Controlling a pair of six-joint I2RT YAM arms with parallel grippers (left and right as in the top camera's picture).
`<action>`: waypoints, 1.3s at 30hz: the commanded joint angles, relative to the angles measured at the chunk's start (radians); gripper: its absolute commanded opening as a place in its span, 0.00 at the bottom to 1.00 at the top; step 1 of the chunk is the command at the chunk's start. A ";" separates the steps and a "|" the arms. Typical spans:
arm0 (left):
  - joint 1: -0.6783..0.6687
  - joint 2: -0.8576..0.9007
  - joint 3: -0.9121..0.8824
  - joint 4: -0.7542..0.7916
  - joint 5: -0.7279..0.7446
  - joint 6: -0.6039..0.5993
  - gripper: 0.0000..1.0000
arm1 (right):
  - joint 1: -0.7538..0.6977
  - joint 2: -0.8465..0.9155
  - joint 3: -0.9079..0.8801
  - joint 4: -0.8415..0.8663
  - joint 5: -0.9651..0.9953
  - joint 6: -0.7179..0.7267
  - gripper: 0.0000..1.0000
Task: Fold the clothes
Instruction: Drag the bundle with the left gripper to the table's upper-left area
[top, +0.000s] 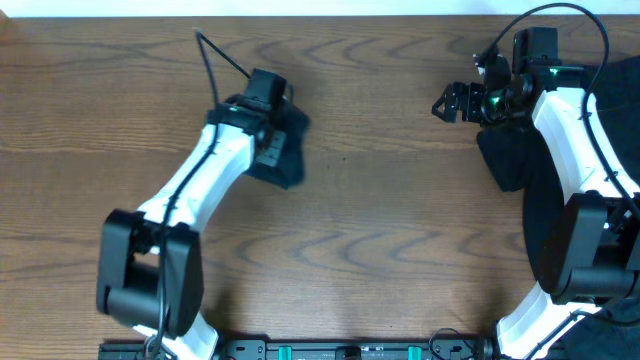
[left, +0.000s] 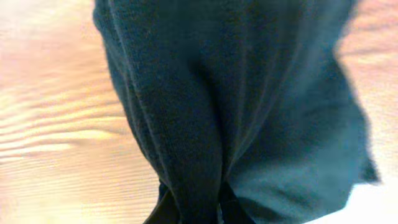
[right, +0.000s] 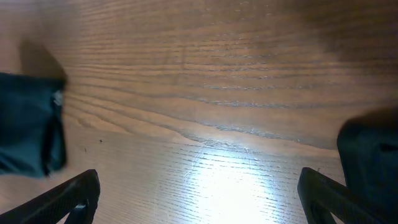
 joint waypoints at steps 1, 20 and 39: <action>0.047 -0.055 0.026 0.025 -0.165 0.071 0.06 | -0.001 -0.010 0.013 -0.002 -0.003 -0.016 0.99; 0.370 -0.026 0.026 0.241 -0.064 0.266 0.06 | -0.001 -0.010 0.013 -0.001 -0.003 -0.016 0.99; 0.248 -0.037 0.027 0.333 -0.050 0.264 0.06 | 0.000 -0.010 0.013 -0.002 -0.003 -0.016 0.99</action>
